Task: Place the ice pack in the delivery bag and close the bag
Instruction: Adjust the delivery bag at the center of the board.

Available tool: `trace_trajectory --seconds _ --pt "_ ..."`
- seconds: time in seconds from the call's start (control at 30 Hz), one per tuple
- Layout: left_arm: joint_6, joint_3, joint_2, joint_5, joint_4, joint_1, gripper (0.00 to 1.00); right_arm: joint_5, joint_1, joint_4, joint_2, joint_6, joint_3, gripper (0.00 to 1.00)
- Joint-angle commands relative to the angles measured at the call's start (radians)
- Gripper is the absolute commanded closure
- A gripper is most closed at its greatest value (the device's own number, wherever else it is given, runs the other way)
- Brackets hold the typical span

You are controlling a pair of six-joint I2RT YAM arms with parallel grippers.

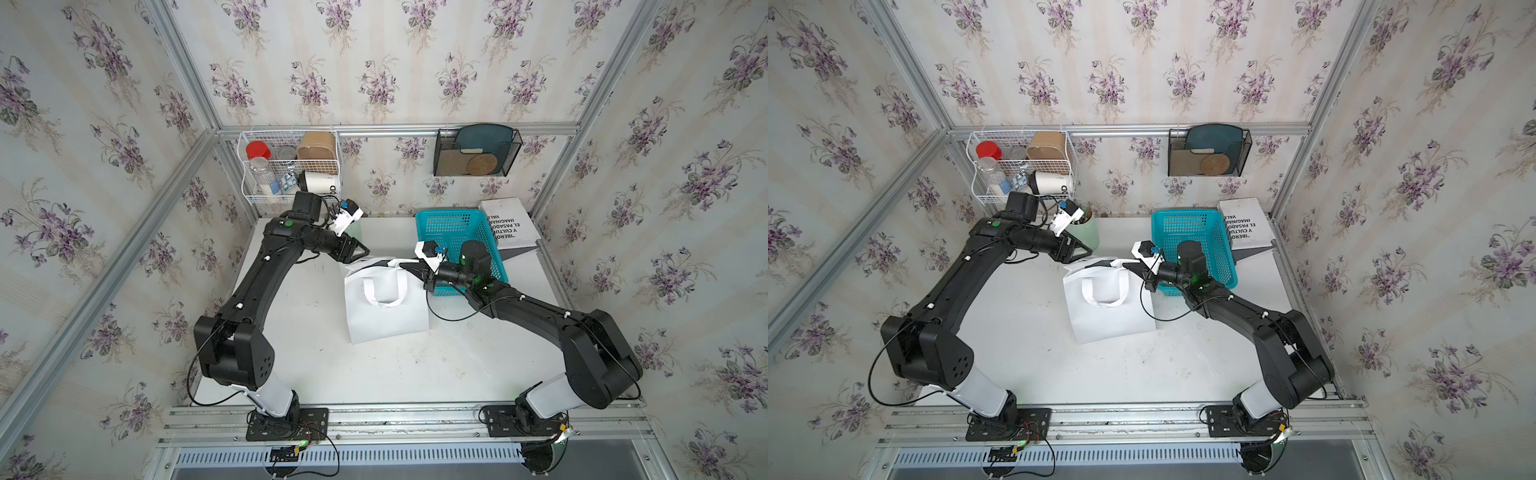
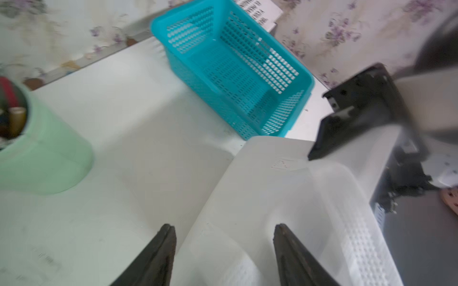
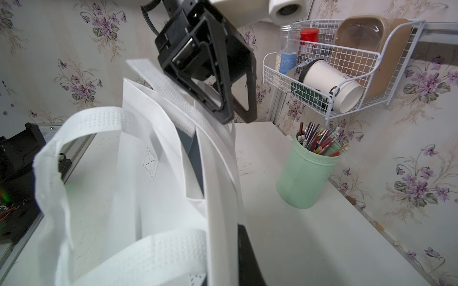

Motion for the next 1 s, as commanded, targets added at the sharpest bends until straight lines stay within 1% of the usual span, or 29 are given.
trace_trajectory --seconds 0.0,0.07,0.13,0.2,0.27,0.3,0.37,0.43,0.5,0.6,0.73,0.8,0.87,0.97 --pt "-0.153 -0.01 -0.109 -0.097 0.129 0.054 0.31 0.011 -0.001 -0.015 -0.007 -0.014 -0.004 1.0" --pt "-0.189 -0.161 -0.245 -0.08 0.306 0.078 0.29 0.006 -0.001 -0.005 -0.005 0.0 -0.005 1.0" --pt "-0.188 -0.351 -0.396 -0.074 0.572 0.091 0.27 0.009 -0.001 0.009 -0.003 0.013 -0.009 1.0" --pt "-0.147 -0.549 -0.522 -0.006 0.778 0.106 0.26 0.015 -0.002 0.019 -0.004 0.023 -0.018 1.0" --pt "-0.132 -0.757 -0.649 0.104 0.972 0.11 0.24 0.018 -0.002 0.031 -0.008 0.036 -0.025 1.0" --pt "-0.145 -0.83 -0.692 0.145 1.037 0.111 0.23 0.02 -0.002 0.037 -0.008 0.042 -0.028 1.0" --pt "-0.226 -0.941 -0.738 0.209 1.104 0.109 0.23 0.022 -0.004 0.057 -0.007 0.06 -0.034 1.0" --pt "-0.285 -1.026 -0.773 0.242 1.154 0.106 0.23 0.019 -0.004 0.066 -0.007 0.069 -0.037 1.0" --pt "-0.294 -1.086 -0.812 0.217 1.177 0.099 0.23 0.015 -0.004 0.068 -0.006 0.073 -0.037 1.0" --pt "-0.264 -1.133 -0.846 0.159 1.17 0.097 0.23 0.006 -0.004 0.067 -0.002 0.072 -0.035 1.0" --pt "-0.3 -1.139 -0.872 0.166 1.182 0.098 0.23 0.01 -0.004 0.066 0.002 0.083 -0.032 1.0" --pt "-0.315 -1.14 -0.909 0.139 1.19 0.099 0.23 0.015 -0.004 0.065 0.001 0.089 -0.03 1.0" --pt "-0.315 -1.113 -0.927 0.129 1.195 0.102 0.23 0.014 -0.004 0.068 0.001 0.093 -0.03 1.0" --pt "-0.278 -1.02 -0.895 0.185 1.152 0.101 0.24 0.005 -0.004 0.075 0.002 0.092 -0.035 1.0"
